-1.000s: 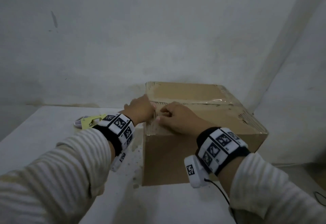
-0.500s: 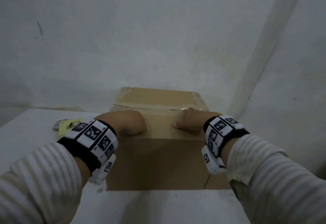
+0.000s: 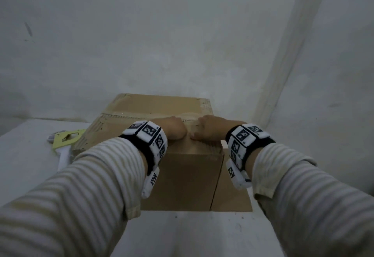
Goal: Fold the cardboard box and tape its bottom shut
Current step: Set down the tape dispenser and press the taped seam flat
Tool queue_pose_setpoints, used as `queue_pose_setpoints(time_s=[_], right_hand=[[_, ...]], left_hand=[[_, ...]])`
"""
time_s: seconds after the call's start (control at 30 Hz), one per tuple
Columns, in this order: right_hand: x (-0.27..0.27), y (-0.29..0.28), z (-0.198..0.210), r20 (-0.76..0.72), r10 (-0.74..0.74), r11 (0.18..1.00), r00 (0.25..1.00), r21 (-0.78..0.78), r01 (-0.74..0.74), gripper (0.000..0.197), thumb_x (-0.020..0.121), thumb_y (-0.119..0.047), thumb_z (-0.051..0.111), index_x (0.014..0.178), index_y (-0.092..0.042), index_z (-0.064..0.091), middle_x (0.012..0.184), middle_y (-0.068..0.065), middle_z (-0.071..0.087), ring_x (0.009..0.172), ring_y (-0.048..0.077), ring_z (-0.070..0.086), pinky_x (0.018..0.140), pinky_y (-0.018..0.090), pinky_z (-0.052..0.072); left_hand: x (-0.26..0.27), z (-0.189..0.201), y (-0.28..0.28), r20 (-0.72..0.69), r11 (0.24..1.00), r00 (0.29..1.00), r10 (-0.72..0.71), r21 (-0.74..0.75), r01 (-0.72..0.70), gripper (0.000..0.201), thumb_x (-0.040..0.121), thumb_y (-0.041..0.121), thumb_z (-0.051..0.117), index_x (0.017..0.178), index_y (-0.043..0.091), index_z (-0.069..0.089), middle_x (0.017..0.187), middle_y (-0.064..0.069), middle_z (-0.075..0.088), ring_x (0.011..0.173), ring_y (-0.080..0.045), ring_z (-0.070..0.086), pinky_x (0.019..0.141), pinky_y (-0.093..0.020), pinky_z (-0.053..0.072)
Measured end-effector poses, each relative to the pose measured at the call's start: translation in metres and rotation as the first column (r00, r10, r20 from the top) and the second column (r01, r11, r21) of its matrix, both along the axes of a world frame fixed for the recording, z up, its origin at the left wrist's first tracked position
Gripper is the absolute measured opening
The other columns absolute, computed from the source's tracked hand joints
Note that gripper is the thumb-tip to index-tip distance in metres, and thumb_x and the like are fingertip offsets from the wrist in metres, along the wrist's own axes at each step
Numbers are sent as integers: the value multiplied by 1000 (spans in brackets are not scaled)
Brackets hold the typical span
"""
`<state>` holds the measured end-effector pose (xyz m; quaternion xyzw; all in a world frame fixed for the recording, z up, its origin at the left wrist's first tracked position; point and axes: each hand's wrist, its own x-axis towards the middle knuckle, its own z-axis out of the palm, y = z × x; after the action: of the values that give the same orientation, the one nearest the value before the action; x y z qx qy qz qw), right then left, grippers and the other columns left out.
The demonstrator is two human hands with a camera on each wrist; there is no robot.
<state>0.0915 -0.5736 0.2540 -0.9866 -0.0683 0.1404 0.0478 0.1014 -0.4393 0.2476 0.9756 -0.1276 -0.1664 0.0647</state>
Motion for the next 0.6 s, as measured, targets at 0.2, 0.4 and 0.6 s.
queue_pose_setpoints(time_s=[0.2, 0.4, 0.6], right_hand=[[23, 13, 5, -80, 142, 989, 987, -18, -144, 61, 98, -24, 48, 151, -11, 20, 159, 11, 18, 142, 29, 25, 112, 39, 26], [48, 15, -7, -184, 170, 983, 968, -44, -181, 52, 95, -14, 50, 144, -5, 35, 149, 16, 37, 136, 32, 38, 108, 34, 33], [56, 0, -13, -121, 86, 993, 989, -71, -95, 64, 79, -37, 51, 130, 1, 48, 134, 17, 47, 127, 39, 45, 99, 51, 44]], left_hand=[[15, 0, -8, -16, 995, 1000, 25, 95, -24, 41, 97, 20, 40, 134, 2, 46, 138, -16, 46, 114, -30, 53, 90, -37, 43], [23, -5, -2, -135, 999, 990, 30, 44, -24, 27, 94, 23, 43, 113, 9, 55, 114, -13, 55, 89, -24, 49, 85, -37, 40], [31, -9, 17, -78, 976, 973, 216, 49, -213, 50, 87, 43, 45, 126, 12, 49, 132, -11, 49, 113, -27, 51, 96, -37, 39]])
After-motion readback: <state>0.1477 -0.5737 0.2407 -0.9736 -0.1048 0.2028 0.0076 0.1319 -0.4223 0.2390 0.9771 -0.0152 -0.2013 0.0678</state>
